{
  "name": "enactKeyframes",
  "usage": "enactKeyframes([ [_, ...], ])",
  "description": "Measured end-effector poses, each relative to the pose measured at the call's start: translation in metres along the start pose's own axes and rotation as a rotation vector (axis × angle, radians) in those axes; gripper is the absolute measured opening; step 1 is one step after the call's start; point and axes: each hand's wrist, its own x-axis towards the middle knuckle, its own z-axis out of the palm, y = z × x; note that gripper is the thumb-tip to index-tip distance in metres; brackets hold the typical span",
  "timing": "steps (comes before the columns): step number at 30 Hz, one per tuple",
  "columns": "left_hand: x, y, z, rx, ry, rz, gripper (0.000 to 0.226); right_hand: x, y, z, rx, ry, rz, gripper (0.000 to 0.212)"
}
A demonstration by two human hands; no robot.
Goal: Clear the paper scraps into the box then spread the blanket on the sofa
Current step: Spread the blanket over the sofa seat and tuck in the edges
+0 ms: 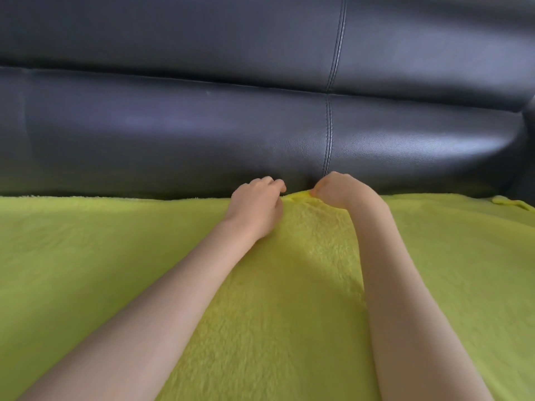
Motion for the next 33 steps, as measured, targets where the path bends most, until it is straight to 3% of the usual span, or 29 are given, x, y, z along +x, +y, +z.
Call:
enactKeyframes([
  [4,-0.005,0.004,0.015,-0.204,-0.277,0.050,0.045,-0.001,-0.001,0.010,-0.018,-0.049,-0.018,0.034],
  [6,-0.007,0.006,0.018,-0.210,-0.341,0.050,0.046,-0.002,-0.003,0.012,-0.033,-0.055,-0.019,0.035],
  [14,-0.010,0.006,0.021,-0.150,-0.324,0.055,0.046,-0.004,-0.008,0.022,-0.039,-0.149,-0.010,0.034],
  [21,-0.009,0.005,0.022,-0.127,-0.321,0.053,0.047,-0.016,-0.022,0.026,0.002,-0.120,0.089,0.054],
  [25,-0.008,0.005,0.023,-0.109,-0.323,0.050,0.049,-0.011,-0.027,0.029,-0.024,-0.127,0.105,0.055],
  [28,-0.010,0.003,0.024,-0.099,-0.268,-0.017,0.048,-0.005,-0.026,0.035,-0.035,-0.141,0.069,0.057],
  [33,-0.012,0.000,0.026,-0.042,-0.190,-0.140,0.053,-0.004,-0.013,0.045,-0.026,-0.021,-0.021,0.052],
])
